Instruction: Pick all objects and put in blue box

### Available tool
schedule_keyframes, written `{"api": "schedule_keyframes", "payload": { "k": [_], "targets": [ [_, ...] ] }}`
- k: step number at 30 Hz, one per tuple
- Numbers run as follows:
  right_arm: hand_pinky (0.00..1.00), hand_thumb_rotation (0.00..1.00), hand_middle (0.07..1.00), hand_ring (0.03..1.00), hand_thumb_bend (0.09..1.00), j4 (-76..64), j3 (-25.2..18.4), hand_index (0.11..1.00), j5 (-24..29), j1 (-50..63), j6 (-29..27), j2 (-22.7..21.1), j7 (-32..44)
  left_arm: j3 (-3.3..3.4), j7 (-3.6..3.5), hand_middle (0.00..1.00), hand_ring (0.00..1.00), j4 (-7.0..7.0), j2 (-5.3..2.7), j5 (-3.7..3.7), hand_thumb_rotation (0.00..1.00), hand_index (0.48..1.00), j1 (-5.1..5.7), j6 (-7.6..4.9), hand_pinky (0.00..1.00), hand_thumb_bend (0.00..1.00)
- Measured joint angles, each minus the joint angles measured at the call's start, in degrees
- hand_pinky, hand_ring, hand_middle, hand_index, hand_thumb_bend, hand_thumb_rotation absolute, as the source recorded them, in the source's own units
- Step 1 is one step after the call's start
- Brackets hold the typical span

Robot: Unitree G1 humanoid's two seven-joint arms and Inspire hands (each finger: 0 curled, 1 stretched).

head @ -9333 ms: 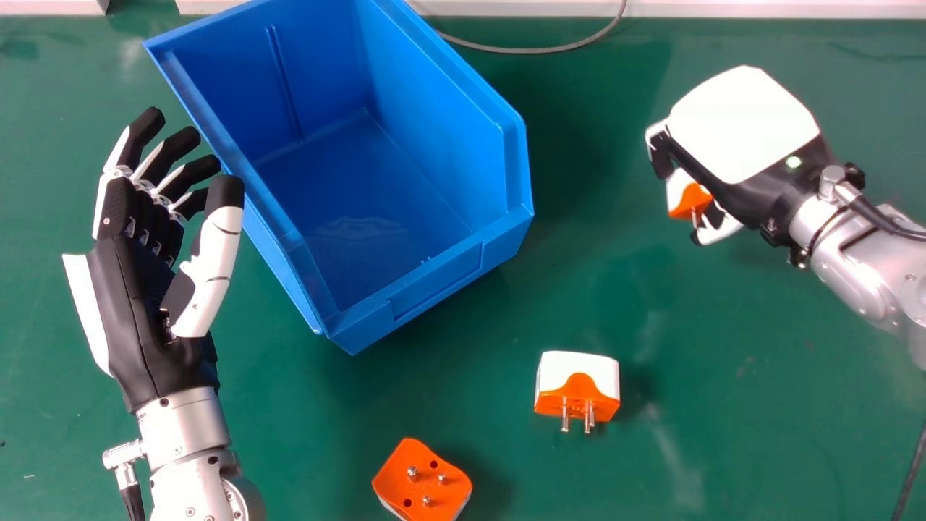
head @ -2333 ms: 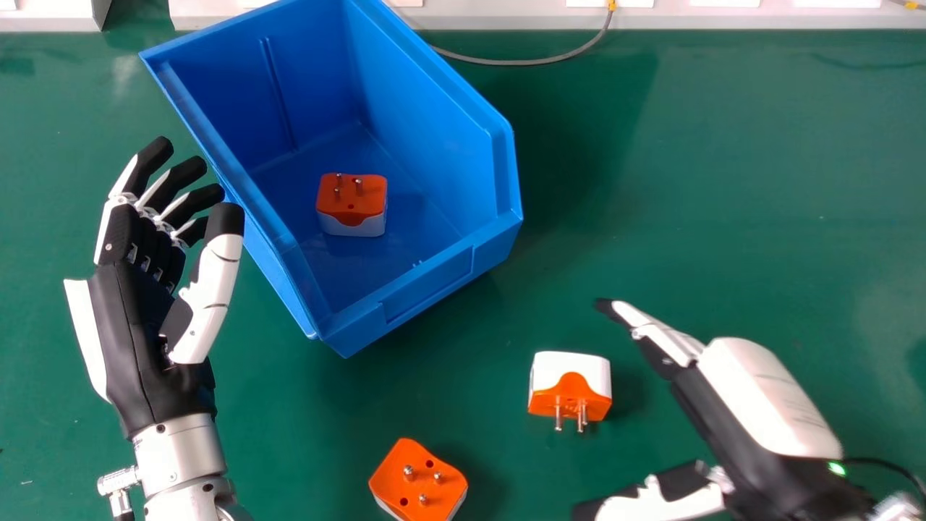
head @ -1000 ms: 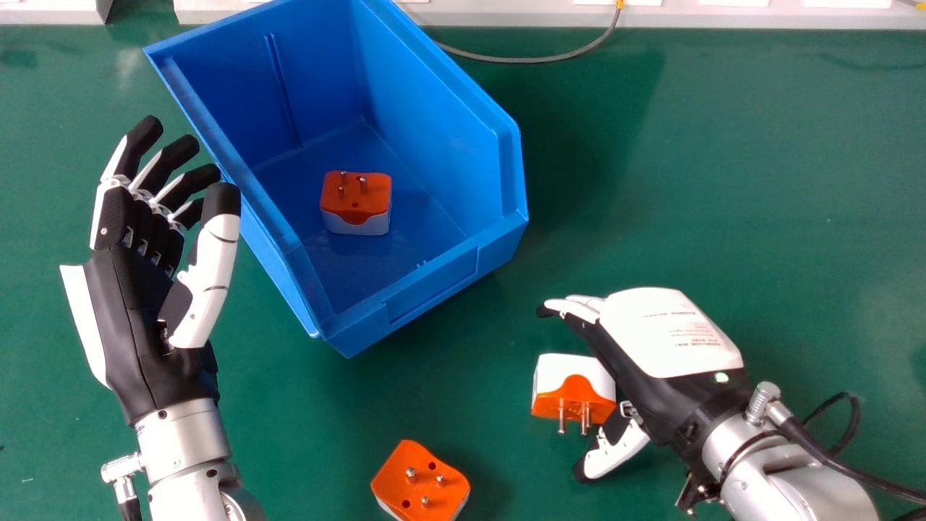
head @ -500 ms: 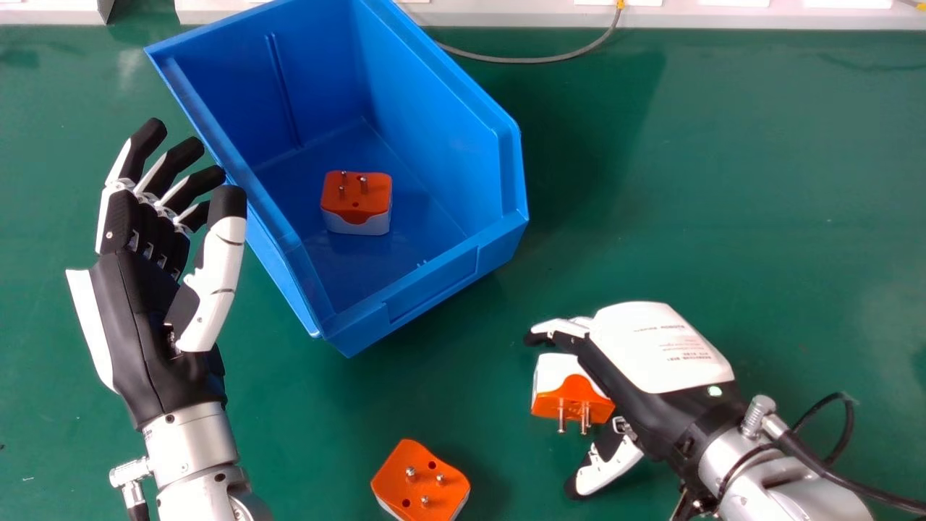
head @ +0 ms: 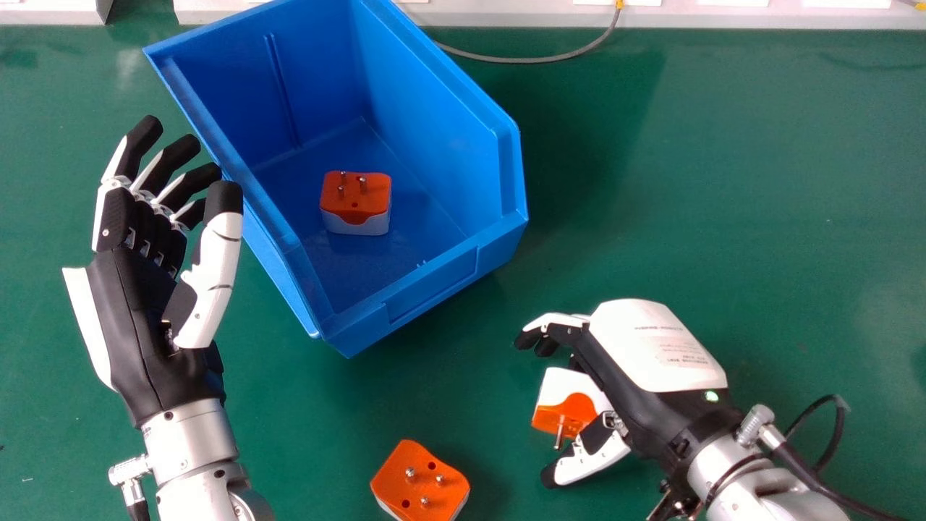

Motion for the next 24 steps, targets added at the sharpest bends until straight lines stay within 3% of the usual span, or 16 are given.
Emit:
{"api": "schedule_keyframes", "payload": {
  "k": [6,11,24],
  "targets": [
    [0.36,0.01,0.553,0.454,0.561,0.07,-0.84,0.552,1.46,0.84,-0.16,0.27,-1.70,0.20,0.07,0.77,0.70,-0.20,0.03,-0.02,0.41,0.812,0.03,0.03,0.64,0.64],
    [0.35,0.01,0.536,0.445,0.538,0.07,-0.95,0.538,3.17,1.52,-0.66,0.20,-1.73,0.60,0.53,0.77,0.70,-0.20,0.02,-0.02,0.41,0.811,0.03,0.04,0.64,0.64],
    [0.33,0.00,0.517,0.431,0.506,0.78,-1.82,0.519,4.19,1.83,-2.64,-0.16,-2.80,0.55,0.51,0.77,0.70,-0.13,-0.01,-0.17,0.41,0.811,-0.32,0.17,0.64,0.64]
  ]
}}
